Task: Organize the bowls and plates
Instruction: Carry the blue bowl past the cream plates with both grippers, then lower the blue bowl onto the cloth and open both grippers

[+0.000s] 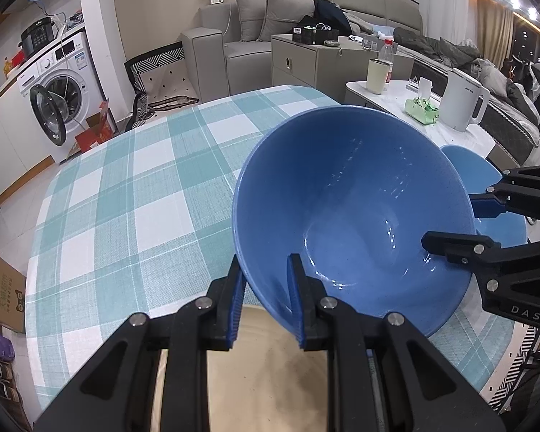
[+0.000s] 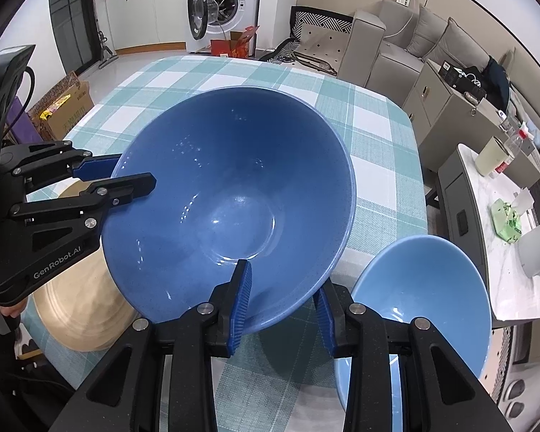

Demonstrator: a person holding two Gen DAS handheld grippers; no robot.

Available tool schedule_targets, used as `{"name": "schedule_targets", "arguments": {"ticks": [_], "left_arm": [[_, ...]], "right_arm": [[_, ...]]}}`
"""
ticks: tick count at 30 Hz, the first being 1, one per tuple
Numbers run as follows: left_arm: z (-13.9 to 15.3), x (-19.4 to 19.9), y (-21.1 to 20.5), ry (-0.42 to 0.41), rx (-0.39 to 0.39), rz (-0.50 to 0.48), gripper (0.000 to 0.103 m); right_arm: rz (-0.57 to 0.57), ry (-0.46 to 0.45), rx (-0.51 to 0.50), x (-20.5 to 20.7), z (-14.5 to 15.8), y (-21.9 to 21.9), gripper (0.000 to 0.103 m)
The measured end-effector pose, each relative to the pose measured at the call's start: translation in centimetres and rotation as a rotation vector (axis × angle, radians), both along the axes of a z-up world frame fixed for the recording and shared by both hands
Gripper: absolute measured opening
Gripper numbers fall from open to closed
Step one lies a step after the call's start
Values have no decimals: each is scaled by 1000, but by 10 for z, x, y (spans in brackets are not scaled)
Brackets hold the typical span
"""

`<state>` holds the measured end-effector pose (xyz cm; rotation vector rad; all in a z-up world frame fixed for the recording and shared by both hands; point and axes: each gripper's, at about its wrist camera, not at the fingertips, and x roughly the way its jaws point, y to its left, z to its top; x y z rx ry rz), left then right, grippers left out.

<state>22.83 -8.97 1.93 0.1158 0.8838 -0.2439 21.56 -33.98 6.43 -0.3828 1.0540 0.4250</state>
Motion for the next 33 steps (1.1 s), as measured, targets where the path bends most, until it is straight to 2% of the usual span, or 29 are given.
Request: {"name": "schedule_targets", "arguments": {"ticks": [12, 19, 30, 33], "left_arm": [[-4, 4, -2, 8, 10, -2, 20], [-5, 3, -2, 13, 9, -5, 20], [-5, 3, -2, 14, 14, -7, 23], [-5, 3, -2, 14, 15, -8, 24]], "right_arm": [[12, -28, -41, 0, -3, 4, 39], [20, -62, -84, -2, -5, 8, 47], [16, -104, -140, -2, -7, 7, 50], [16, -111, -146, -2, -7, 6, 53]]}}
